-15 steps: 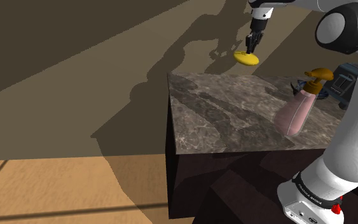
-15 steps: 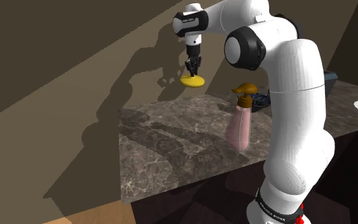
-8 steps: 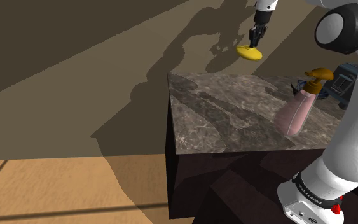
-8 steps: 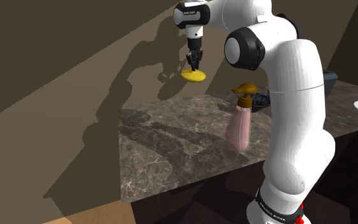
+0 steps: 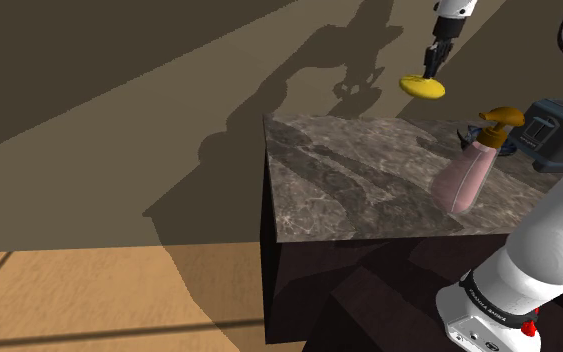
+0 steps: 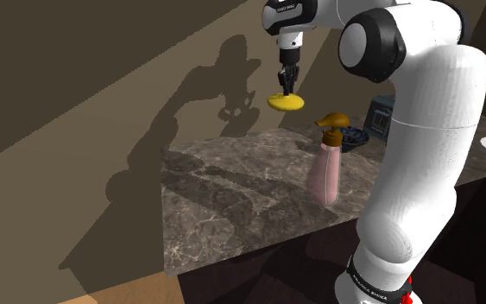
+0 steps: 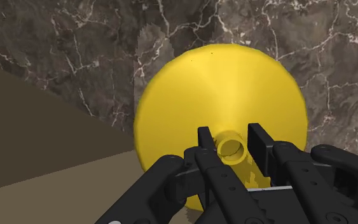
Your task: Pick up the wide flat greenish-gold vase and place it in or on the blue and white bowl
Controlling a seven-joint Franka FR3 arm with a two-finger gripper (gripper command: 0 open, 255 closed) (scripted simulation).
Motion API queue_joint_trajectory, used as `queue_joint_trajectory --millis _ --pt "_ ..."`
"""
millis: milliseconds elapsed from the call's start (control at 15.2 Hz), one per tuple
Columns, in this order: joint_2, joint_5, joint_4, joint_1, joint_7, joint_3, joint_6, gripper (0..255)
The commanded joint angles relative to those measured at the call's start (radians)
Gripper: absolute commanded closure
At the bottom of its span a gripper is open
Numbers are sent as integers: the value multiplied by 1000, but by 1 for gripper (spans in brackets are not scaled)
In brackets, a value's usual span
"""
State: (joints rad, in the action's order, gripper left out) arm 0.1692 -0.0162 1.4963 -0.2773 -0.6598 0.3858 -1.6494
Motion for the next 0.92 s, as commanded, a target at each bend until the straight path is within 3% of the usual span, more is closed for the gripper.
queue_joint_trajectory --millis 0,858 --pt "-45 -15 49 -15 -31 15 -8 255" --pt "-282 -117 259 -120 -236 124 -22 255"
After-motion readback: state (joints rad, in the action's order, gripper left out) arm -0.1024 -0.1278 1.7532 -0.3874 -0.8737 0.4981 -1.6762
